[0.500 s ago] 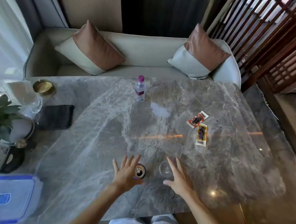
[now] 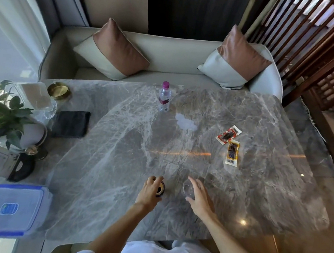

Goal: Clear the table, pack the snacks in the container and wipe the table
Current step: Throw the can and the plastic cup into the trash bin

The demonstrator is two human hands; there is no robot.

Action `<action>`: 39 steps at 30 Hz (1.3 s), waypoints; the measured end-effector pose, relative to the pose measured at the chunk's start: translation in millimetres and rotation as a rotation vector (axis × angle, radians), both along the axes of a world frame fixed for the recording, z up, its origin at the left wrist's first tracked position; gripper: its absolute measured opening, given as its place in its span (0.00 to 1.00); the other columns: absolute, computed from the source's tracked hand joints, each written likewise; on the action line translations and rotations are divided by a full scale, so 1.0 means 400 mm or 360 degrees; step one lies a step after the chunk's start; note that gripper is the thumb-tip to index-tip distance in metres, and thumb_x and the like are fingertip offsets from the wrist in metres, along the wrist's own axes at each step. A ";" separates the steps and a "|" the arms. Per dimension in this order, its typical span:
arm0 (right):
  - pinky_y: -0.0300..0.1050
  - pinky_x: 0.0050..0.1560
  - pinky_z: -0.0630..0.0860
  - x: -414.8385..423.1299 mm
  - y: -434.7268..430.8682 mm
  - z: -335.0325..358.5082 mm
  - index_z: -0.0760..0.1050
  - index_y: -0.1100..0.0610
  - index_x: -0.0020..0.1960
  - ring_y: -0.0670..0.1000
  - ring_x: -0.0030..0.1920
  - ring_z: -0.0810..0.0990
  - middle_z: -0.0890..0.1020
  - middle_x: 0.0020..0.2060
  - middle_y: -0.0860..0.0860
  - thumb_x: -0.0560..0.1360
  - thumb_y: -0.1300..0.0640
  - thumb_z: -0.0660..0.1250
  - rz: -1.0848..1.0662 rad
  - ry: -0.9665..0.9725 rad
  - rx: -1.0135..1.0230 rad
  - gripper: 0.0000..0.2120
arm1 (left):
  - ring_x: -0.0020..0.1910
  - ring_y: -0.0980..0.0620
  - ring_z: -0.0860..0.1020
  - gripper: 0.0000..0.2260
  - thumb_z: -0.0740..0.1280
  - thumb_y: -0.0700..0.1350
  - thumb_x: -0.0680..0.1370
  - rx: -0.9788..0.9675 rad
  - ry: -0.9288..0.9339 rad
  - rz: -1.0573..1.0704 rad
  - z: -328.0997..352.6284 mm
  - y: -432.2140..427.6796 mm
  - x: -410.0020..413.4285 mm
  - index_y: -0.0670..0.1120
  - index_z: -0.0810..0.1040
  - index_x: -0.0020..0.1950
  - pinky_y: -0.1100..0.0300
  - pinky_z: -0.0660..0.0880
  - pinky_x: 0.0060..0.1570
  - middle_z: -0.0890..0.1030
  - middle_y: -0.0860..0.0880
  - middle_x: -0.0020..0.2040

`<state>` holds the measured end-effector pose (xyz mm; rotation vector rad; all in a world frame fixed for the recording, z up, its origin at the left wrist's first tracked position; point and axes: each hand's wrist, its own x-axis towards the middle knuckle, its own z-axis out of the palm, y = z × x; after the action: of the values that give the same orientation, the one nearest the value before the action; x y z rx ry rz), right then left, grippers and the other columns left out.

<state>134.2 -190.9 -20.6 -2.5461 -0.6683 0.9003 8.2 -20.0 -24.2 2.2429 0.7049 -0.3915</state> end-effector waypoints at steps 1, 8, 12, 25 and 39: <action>0.46 0.68 0.69 0.013 -0.006 0.003 0.57 0.45 0.77 0.50 0.74 0.64 0.61 0.75 0.49 0.75 0.58 0.69 -0.0039 0.0044 0.0074 0.35 | 0.67 0.44 0.69 0.30 0.71 0.42 0.74 -0.0021 -0.0028 0.0078 0.004 0.000 0.002 0.48 0.63 0.73 0.54 0.73 0.64 0.66 0.45 0.68; 0.53 0.65 0.74 0.169 -0.065 0.042 0.60 0.52 0.76 0.54 0.64 0.76 0.72 0.67 0.54 0.75 0.59 0.70 -0.1010 0.1258 0.0998 0.33 | 0.57 0.44 0.78 0.34 0.77 0.38 0.68 -0.0566 -0.0489 0.1299 0.086 -0.025 0.010 0.45 0.63 0.68 0.55 0.77 0.52 0.73 0.42 0.60; 0.56 0.65 0.73 0.242 -0.084 0.052 0.60 0.54 0.76 0.56 0.65 0.76 0.71 0.70 0.56 0.77 0.59 0.67 -0.1037 0.1601 0.1172 0.30 | 0.51 0.46 0.81 0.24 0.73 0.44 0.73 -0.1037 -0.0852 0.2007 0.126 -0.078 -0.036 0.48 0.64 0.64 0.58 0.79 0.46 0.78 0.38 0.56; 0.47 0.53 0.78 -0.012 0.245 0.143 0.64 0.54 0.74 0.50 0.52 0.81 0.78 0.58 0.51 0.77 0.62 0.66 -0.0184 0.1853 0.0803 0.27 | 0.46 0.48 0.83 0.25 0.74 0.43 0.72 -0.0661 -0.1392 0.2804 0.217 -0.181 -0.435 0.52 0.67 0.65 0.56 0.80 0.48 0.80 0.39 0.57; 0.51 0.65 0.75 -0.917 0.524 0.064 0.61 0.46 0.73 0.52 0.62 0.79 0.74 0.63 0.52 0.75 0.58 0.70 0.1014 0.1632 0.0137 0.32 | 0.53 0.57 0.76 0.28 0.73 0.29 0.69 0.0121 -0.1138 0.3279 0.145 -0.084 -1.132 0.44 0.68 0.65 0.61 0.72 0.57 0.75 0.49 0.56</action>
<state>-232.6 18.9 5.1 -1.4213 -1.0907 2.0657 -444.8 -53.4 33.7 0.5931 1.9573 1.2995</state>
